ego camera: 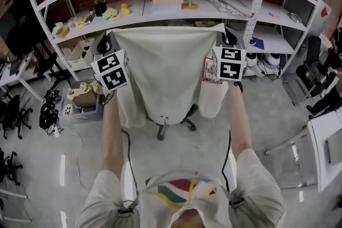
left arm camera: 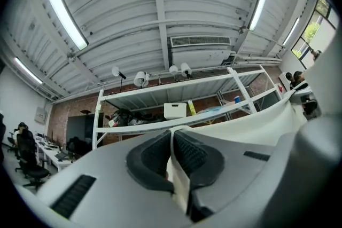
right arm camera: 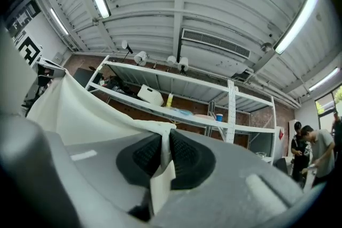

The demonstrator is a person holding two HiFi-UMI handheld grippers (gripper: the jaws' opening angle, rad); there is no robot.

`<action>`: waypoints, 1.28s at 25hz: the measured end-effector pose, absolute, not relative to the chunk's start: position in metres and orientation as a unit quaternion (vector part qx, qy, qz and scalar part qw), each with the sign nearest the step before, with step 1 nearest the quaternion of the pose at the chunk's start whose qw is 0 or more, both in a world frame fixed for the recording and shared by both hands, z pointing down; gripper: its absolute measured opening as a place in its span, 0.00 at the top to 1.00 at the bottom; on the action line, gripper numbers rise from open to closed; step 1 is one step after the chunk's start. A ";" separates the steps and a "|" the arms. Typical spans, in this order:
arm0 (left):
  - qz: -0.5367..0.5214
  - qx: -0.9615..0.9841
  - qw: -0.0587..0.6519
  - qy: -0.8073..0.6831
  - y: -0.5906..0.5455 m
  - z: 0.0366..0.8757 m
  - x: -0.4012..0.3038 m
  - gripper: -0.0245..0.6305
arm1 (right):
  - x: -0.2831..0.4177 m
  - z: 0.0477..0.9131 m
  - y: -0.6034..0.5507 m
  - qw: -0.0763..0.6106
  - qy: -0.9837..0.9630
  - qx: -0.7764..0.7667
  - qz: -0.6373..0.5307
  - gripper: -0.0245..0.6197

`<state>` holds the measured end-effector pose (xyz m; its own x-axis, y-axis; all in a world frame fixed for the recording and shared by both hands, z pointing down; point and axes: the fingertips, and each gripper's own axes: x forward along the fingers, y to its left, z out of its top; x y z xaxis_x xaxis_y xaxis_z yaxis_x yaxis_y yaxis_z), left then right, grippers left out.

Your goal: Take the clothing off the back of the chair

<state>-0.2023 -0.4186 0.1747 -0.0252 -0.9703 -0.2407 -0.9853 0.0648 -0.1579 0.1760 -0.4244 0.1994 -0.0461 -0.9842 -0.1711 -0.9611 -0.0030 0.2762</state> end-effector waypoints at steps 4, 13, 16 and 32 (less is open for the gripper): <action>0.055 -0.676 0.169 0.716 -0.406 0.127 -0.198 0.94 | 0.178 0.153 -0.411 0.009 -0.703 0.684 -0.194 0.94; 0.104 -0.663 0.216 0.709 -0.358 0.042 -0.191 0.94 | 0.173 0.046 -0.360 -0.060 -0.691 0.668 -0.269 0.94; 0.130 -0.658 0.233 0.705 -0.333 0.013 -0.193 0.94 | 0.169 0.014 -0.334 -0.090 -0.684 0.662 -0.293 0.94; 0.179 -0.645 0.276 0.690 -0.245 -0.039 -0.203 0.94 | 0.145 -0.043 -0.249 -0.163 -0.676 0.632 -0.342 0.94</action>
<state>-0.2031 -0.2452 -0.0389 -0.0159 -0.7913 -0.6113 -0.9886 0.1040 -0.1089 0.1453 -0.2486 -0.0429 -0.1490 -0.7433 -0.6522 -0.9659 -0.0317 0.2568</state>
